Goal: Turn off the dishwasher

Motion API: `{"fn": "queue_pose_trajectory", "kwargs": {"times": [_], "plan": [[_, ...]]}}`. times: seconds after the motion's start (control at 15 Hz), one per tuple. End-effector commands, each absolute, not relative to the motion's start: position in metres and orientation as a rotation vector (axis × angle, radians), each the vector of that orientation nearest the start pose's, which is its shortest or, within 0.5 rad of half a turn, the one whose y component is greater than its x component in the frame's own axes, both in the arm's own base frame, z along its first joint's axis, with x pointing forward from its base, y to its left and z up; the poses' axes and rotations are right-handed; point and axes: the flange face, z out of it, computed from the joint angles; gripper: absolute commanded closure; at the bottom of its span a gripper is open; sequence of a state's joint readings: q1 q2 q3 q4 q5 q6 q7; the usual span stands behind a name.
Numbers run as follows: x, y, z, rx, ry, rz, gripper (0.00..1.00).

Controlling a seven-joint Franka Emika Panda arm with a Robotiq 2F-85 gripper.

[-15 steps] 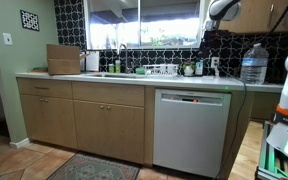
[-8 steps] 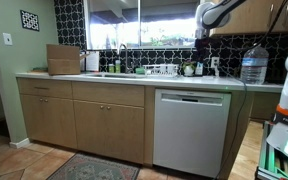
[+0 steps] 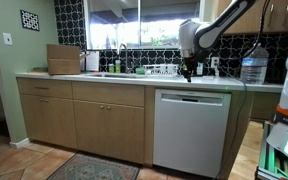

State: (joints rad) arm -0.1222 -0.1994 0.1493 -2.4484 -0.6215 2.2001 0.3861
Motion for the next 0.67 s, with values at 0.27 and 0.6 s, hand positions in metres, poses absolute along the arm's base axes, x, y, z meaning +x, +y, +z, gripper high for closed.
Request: {"fn": "queue_pose_trajectory", "kwargs": {"times": [0.27, 0.6], "plan": [[0.498, 0.023, 0.283, 2.38, 0.082, 0.048, 0.0], [0.538, 0.019, 0.247, 2.279, 0.163, 0.054, 0.0]]}}
